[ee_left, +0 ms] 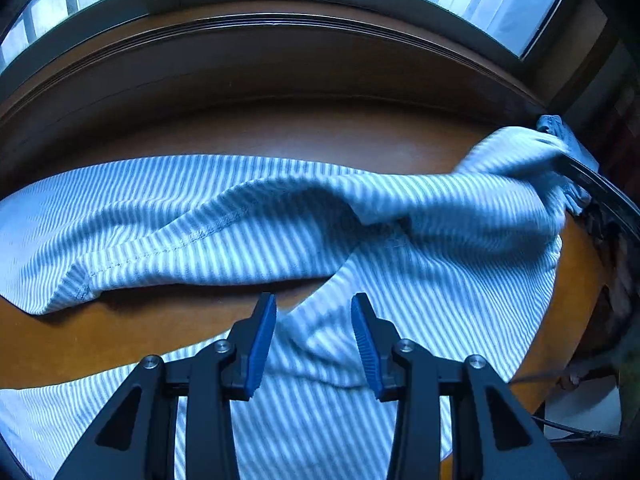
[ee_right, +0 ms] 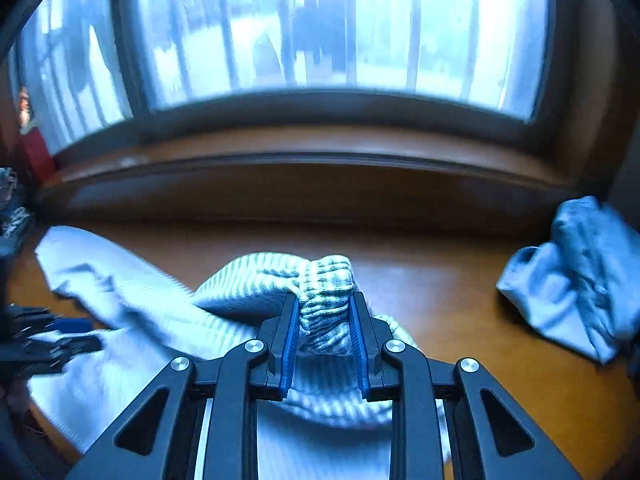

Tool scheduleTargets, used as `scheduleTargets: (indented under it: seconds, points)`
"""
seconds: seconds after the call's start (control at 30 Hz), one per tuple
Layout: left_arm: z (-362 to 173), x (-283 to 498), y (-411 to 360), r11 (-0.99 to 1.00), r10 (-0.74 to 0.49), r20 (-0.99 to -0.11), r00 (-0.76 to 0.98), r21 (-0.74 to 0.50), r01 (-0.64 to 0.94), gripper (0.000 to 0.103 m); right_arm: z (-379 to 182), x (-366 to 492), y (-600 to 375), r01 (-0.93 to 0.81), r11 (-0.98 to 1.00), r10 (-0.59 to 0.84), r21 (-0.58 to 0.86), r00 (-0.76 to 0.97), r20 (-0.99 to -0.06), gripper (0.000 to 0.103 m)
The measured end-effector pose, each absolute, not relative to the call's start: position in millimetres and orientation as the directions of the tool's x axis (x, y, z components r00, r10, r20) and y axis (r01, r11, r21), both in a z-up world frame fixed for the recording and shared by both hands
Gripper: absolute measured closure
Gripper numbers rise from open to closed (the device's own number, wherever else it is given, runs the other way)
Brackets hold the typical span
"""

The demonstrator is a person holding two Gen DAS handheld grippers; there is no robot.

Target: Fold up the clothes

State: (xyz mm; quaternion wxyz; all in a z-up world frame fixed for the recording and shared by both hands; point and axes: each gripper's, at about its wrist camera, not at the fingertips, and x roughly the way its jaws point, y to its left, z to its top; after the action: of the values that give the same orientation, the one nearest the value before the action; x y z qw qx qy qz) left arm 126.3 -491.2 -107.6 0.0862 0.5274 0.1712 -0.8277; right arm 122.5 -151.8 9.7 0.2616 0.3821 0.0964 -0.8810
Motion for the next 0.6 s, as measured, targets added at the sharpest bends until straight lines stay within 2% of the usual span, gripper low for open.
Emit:
scheduleTargets:
  seconds: [0.13,0.2,0.33,0.4,0.6]
  points:
    - [-105.3,136.8,-496.0,-0.934,0.046,-0.899,-0.436,-0.194,0.301,0.067,30.1,193.5,-140.1,0.543,-0.838,-0.419,0.051,-0.581,-0.697,0.079]
    - [-103.6,144.0,-498.8,-0.938,0.045,-0.896,-0.442,-0.19,0.289,0.067,27.8,221.4,-140.1,0.551,-0.832,-0.423,0.066,-0.553,-0.718,0.079]
    - [-105.8,156.4,-497.8,-0.943,0.055,-0.892,-0.449,-0.194,0.271,0.067,-16.6,263.9,-147.6,0.532,-0.845,-0.354,0.051,-0.486,-0.799,0.079]
    - [-110.7,162.5,-497.8,-0.946,0.066,-0.895,-0.442,-0.197,0.257,0.067,-37.3,271.9,-144.9,0.493,-0.865,-0.339,0.088,-0.448,-0.828,0.079]
    - [-117.5,165.0,-493.3,-0.964,0.08,-0.897,-0.435,-0.18,0.194,0.067,-73.4,280.9,-137.8,0.414,-0.896,-0.322,0.159,-0.359,-0.876,0.075]
